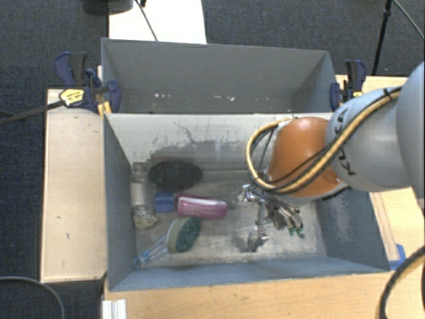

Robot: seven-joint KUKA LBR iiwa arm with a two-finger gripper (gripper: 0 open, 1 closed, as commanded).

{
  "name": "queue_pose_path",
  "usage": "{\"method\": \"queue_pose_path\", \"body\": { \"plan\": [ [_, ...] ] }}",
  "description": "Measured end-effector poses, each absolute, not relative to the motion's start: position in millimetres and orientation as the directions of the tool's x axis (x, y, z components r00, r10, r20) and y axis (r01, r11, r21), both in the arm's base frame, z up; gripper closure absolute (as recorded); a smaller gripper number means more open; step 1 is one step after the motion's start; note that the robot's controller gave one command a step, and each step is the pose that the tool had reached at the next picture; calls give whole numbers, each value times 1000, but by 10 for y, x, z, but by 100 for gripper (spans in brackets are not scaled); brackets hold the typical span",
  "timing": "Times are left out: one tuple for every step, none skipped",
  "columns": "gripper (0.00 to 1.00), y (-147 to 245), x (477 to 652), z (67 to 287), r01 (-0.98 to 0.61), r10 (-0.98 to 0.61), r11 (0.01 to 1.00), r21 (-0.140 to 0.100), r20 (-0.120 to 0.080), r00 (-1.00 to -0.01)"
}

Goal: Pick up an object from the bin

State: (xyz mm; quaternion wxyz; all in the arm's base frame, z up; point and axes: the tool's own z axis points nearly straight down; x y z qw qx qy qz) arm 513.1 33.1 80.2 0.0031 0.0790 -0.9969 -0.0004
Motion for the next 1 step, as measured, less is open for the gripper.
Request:
{"method": "queue_pose_path", "body": {
  "plan": [
    [0, 965, 5588, 1218, -114, -114, 994, 4, -9, -993]
  ]
}}
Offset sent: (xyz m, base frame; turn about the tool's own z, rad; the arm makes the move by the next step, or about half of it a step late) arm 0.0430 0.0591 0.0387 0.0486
